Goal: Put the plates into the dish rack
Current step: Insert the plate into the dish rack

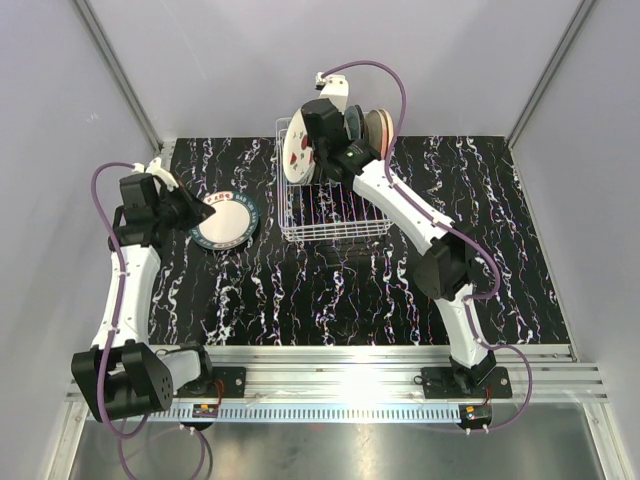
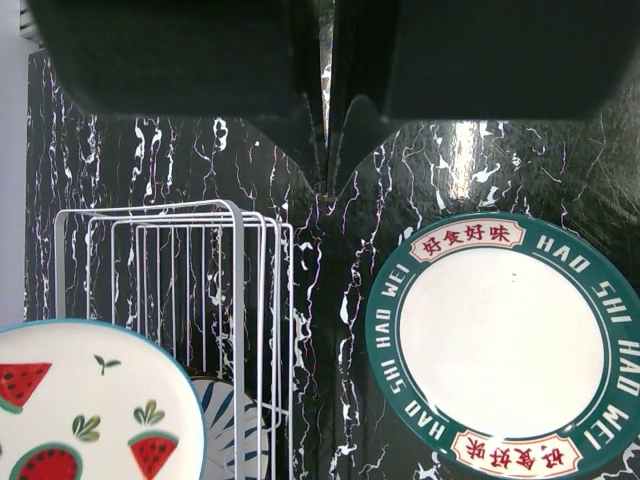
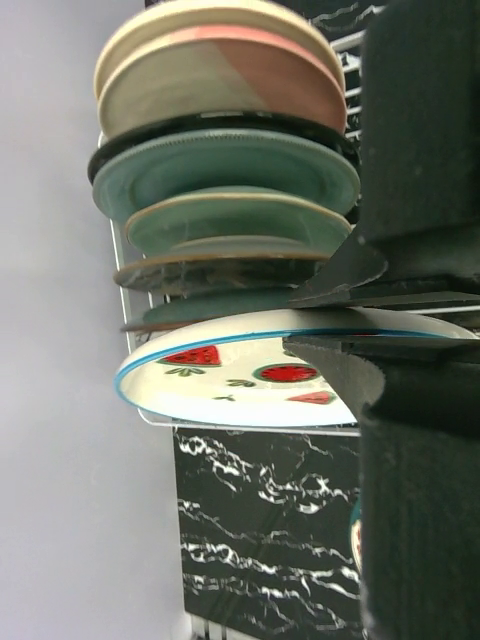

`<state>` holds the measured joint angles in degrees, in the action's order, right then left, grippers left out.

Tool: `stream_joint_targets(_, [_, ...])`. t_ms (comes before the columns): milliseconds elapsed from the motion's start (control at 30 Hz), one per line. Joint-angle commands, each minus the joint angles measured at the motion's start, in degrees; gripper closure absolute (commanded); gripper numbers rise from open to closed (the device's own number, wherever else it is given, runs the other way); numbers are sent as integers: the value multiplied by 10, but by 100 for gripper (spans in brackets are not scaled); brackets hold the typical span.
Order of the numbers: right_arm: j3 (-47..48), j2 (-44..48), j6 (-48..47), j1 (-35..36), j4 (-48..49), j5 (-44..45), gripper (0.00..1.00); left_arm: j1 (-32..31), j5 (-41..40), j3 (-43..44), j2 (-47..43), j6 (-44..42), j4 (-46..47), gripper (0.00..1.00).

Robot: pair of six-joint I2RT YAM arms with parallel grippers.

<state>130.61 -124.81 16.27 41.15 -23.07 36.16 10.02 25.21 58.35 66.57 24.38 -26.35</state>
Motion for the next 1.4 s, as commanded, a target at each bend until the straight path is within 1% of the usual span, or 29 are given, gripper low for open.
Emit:
stream_joint_targets(0, [45, 16, -20, 3, 87, 51, 100, -3, -3, -8, -19, -7, 30, 99])
stream_joint_targets(200, [40, 10, -54, 4, 100, 65, 100, -3, 3, -14, -23, -6, 33, 100])
stream_joint_targets(367, [47, -5, -138, 19, 134, 82, 100, -3, 7, -18, -29, -3, 37, 100])
stream_joint_targets(500, [66, -35, -229, 35, 155, 95, 100, -3, 9, -19, -34, -4, 36, 100])
stream_joint_targets(600, [83, -54, -259, 40, 162, 107, 100, -3, 8, -20, -36, -3, 37, 100])
stream_joint_targets(967, [120, -99, -269, 42, 164, 128, 100, -6, 9, -22, -40, -4, 36, 100])
stream_joint_targets(1133, [119, -96, -273, 41, 166, 130, 100, -9, 12, -21, -39, -3, 36, 100])
stream_joint_targets(1367, [115, -77, -304, 45, 160, 134, 100, -9, 12, -23, -43, -4, 36, 100])
